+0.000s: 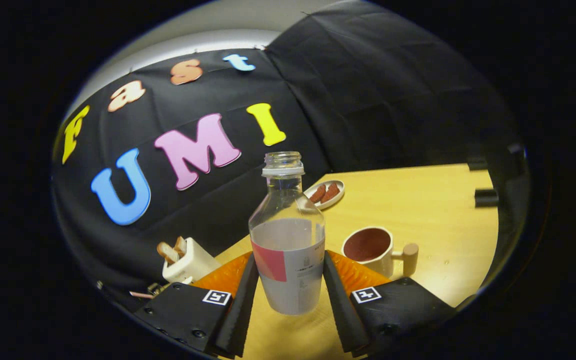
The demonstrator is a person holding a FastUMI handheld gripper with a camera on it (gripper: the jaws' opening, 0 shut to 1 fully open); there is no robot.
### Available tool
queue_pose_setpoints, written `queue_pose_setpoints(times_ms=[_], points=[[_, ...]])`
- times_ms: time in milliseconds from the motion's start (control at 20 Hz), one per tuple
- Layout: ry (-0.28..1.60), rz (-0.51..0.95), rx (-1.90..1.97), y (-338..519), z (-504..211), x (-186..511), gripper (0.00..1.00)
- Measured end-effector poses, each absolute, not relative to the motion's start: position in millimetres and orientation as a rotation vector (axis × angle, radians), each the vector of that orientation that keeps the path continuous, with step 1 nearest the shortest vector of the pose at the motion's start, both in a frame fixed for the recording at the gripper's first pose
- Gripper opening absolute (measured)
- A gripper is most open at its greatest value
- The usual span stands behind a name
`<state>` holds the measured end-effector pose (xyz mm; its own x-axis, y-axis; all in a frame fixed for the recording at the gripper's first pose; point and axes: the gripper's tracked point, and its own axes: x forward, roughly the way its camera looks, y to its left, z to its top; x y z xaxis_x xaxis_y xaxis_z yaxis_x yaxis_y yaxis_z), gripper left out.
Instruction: Take the bottle from table, then pour the juice into the cup, finally place the bottle on the coaster
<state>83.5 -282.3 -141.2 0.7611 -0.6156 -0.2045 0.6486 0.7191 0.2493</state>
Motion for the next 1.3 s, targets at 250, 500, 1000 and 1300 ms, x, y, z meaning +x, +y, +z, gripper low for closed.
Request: queue_pose_setpoints(times_ms=[250, 500, 1000, 1300], points=[[0.078, -0.568, -0.026, -254, -108, 113, 0.73], [0.069, -0.536, -0.129, -247, -113, 155, 0.72], [0.158, -0.599, -0.204, -297, -166, 213, 0.73], [0.182, -0.642, -0.156, -308, -199, 233, 0.73]])
